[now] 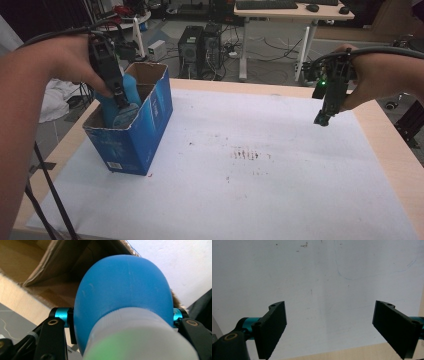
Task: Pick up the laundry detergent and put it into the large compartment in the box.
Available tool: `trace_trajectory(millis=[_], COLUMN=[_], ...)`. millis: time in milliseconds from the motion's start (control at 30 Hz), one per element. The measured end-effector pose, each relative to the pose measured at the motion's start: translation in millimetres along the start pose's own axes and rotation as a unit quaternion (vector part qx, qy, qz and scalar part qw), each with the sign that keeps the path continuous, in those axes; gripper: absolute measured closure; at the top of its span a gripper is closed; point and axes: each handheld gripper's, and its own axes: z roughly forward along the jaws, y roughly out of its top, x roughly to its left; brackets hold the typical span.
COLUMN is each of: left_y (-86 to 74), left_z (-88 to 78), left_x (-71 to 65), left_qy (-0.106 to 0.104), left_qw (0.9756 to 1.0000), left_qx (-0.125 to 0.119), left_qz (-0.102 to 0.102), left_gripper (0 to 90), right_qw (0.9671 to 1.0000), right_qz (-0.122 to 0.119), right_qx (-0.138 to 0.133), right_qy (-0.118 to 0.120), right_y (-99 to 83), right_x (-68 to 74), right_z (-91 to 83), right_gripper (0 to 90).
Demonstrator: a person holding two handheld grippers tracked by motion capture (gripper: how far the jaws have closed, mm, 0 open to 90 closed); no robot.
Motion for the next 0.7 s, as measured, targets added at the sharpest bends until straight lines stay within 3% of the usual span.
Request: trace_trajectory(millis=[133,400,700], left_y=[1.1,2.9,4.4], left_z=[11.1,28.4,43.8], left_x=[0.0,-0.6,0.5], left_qy=[-0.001,0.008,0.000], left_qw=[1.0000,0.9988,0.9974], left_qx=[0.001,0.001,0.011], left_qz=[0.008,0.048,0.072], left_gripper=[40.0,40.0,40.0], right_qw=[1.0000,1.0000,1.0000], right_qz=[-0.001,0.001,0.001], right_qx=[0.001,0.005,0.004], right_qy=[0.001,0.003,0.003], right_y=[0.9,1.9,1.3], right_x=[-0.2,-0.6,-1.5], right_z=[1.1,3.2,4.3], right_gripper=[11.3,11.2,11.3])
